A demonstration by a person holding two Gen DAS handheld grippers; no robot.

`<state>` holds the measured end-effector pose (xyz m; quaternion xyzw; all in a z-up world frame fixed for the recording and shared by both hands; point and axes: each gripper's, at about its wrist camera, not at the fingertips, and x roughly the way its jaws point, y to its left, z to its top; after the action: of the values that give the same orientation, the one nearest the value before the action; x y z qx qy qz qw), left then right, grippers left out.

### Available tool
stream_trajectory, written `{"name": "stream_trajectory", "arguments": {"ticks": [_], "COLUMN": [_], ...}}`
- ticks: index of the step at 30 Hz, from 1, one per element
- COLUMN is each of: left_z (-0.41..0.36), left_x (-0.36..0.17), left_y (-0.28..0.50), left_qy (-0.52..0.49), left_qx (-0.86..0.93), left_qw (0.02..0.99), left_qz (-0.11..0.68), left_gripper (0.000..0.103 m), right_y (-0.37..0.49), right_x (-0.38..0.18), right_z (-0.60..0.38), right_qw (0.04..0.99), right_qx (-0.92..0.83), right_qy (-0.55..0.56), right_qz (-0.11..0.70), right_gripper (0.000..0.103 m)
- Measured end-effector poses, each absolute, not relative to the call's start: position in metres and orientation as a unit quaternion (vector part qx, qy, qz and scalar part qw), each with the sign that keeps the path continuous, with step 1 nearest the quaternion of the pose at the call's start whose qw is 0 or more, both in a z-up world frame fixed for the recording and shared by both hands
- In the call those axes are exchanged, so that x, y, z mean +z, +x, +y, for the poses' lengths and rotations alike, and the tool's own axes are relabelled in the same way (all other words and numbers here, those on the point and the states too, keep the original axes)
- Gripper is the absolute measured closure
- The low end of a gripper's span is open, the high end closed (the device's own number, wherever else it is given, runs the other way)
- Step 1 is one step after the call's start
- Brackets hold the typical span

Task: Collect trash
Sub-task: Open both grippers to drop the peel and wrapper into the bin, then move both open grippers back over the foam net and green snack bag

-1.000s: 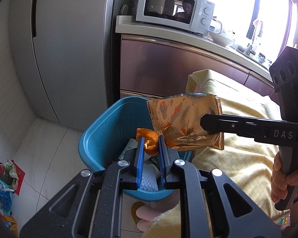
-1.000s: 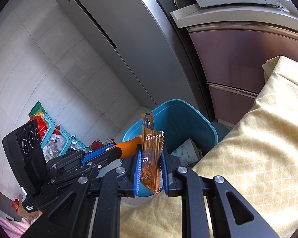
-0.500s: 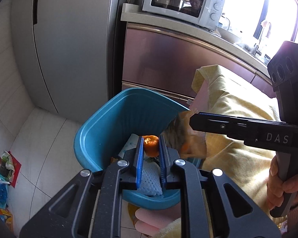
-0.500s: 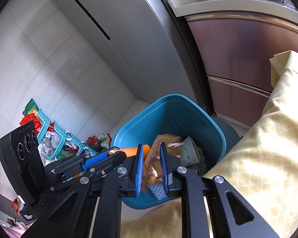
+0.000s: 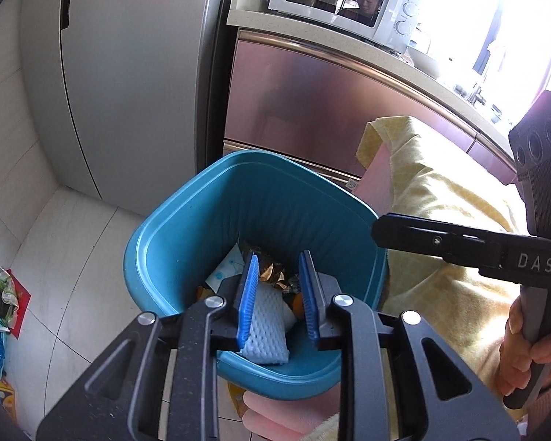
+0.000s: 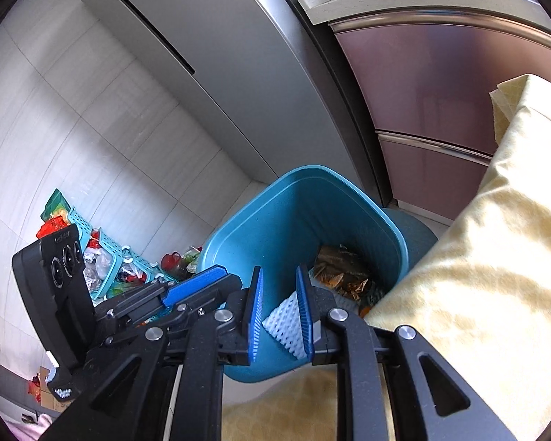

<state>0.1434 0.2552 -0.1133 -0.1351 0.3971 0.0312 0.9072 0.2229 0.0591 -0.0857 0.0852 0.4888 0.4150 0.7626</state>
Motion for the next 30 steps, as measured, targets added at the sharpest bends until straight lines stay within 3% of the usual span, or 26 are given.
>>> {"name": "stream_trajectory", "arguments": {"ticks": [16,30], "left_z": [0.203,0.071], "left_x": [-0.061,-0.038], "left_y": [0.116,0.146], "left_qy": [-0.100,-0.055], "left_qx": [-0.043,-0.173], "left_qw": [0.936,0.922], "left_qz": [0.336,0.341], "left_gripper": [0.063,0.061], "right_y": [0.189,0.161], "right_x": [-0.041,-0.029], "right_z": [-0.032,-0.197], "right_qw": [0.807,0.875], "right_qx": [0.401,0.265], "right_qy": [0.113,0.157], "right_qz": [0.418,0.372], "right_gripper": [0.070,0.069]}}
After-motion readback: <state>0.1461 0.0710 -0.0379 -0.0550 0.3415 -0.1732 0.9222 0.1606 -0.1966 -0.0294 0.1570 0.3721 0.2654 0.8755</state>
